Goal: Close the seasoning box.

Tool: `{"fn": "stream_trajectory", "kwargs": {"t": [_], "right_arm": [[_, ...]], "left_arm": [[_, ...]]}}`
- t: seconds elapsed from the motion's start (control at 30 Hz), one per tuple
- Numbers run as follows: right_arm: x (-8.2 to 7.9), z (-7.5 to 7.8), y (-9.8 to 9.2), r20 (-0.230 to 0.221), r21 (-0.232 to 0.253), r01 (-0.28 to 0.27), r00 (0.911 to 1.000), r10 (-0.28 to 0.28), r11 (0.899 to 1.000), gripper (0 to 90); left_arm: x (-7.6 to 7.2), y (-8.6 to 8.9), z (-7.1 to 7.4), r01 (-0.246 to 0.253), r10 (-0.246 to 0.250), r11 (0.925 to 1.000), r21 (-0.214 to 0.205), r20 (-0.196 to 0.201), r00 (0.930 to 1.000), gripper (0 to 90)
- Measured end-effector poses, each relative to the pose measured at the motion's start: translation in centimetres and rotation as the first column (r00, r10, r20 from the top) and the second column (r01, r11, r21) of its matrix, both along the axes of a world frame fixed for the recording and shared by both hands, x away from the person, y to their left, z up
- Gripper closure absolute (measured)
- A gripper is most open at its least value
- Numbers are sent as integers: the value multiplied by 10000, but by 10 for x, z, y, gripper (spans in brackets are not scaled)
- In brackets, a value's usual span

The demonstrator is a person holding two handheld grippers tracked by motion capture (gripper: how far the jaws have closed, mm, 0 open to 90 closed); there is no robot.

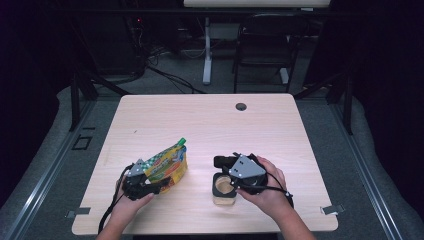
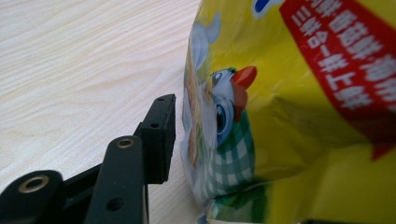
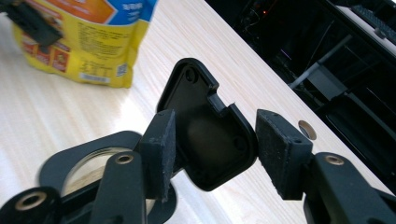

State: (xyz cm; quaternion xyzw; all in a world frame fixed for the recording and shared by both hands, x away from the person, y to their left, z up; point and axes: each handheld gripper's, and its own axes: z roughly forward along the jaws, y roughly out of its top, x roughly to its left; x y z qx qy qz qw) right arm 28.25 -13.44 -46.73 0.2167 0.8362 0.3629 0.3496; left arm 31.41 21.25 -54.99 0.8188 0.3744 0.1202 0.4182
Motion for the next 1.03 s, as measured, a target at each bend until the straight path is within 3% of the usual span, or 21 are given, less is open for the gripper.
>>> {"fn": "stream_trajectory", "kwargs": {"t": [0.23, 0.33, 0.4, 0.6, 0.9, 1.03], "right_arm": [[-19, -5, -3, -47, 324, -285, 9996, 286, 9991, 511], [-32, -15, -2, -604, 362, -641, 9960, 662, 9973, 528], [-39, -21, -2, -687, 254, -739, 9948, 755, 9969, 528], [-57, -30, -4, -927, 656, -863, 9914, 922, 9941, 507], [-57, -25, -10, -1072, 1188, -724, 9906, 853, 9903, 490], [-57, -22, -14, -1052, 1450, -598, 9916, 754, 9876, 483]], "left_arm": [[-2, 0, 3, -72, 72, 9999, -93, 75, 9999, 498], [-2, 1, 6, -11, 11, 9999, 102, 24, 10000, 475], [-4, 1, 7, -82, 81, 9999, 61, 70, 9999, 469], [-7, 7, 10, -106, 107, 9998, -139, 65, 9999, 423], [-20, 16, 10, -95, 96, 9999, -86, 162, 9998, 368], [-22, 21, 8, -329, 334, 9992, -218, 229, 9992, 340]]}}
